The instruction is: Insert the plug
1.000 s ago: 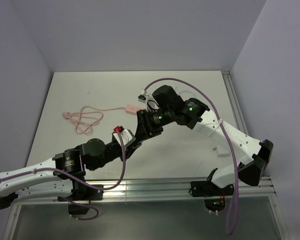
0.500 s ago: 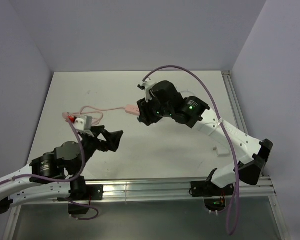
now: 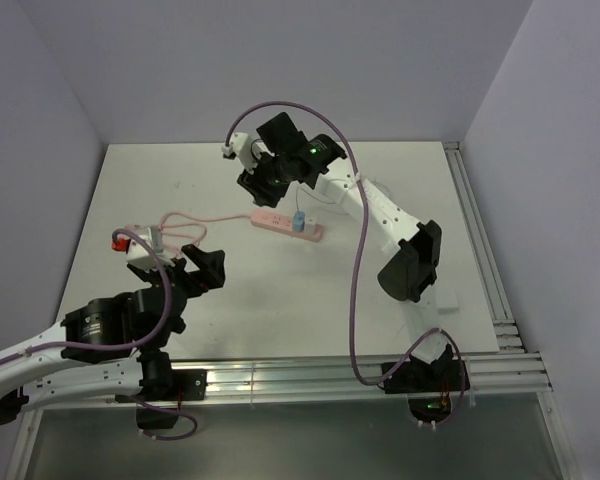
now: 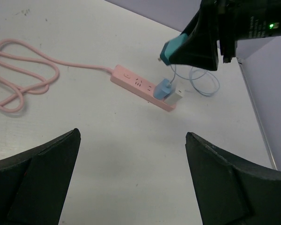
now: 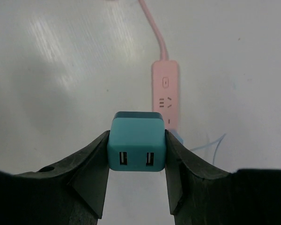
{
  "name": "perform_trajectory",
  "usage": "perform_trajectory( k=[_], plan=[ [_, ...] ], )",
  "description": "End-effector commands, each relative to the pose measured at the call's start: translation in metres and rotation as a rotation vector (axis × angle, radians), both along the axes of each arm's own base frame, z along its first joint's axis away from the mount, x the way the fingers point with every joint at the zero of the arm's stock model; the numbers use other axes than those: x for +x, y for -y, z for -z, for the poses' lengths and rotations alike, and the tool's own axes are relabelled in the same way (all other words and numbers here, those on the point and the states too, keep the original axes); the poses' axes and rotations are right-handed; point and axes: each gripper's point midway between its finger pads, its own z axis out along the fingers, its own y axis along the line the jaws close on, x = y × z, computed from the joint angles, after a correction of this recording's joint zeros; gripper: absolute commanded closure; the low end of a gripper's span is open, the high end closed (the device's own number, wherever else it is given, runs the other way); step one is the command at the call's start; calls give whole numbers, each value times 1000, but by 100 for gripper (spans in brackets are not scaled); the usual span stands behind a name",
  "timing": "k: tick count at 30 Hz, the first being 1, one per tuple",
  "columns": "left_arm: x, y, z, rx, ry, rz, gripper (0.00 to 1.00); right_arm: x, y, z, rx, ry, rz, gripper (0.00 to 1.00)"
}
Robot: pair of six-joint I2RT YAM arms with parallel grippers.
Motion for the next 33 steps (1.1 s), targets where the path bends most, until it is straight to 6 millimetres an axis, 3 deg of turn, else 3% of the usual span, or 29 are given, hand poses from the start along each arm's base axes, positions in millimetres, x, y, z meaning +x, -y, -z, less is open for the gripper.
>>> perform_trajectory(
  k=[1,4,9,14,19,27,33],
  plan=[
    [11,7,-5,12,23,-54,1,-6,17,16,-91,-41,-134,100],
    [23,20,1,52,11,-29,0,2,26,50,-181,-83,-127,100],
    [49,8,14,28,4,-64,1,19,34,85,-243,-122,-129,100],
    [56,-4,21,-41,12,-118,1,29,34,100,-279,-104,-126,100],
    [54,2,34,-105,5,-97,0,42,38,112,-318,-89,-99,100],
    [49,-5,33,-150,43,-97,2,54,44,142,-355,-128,-79,100],
    [50,1,41,-147,36,-79,3,59,45,142,-328,-135,-74,100]
  ],
)
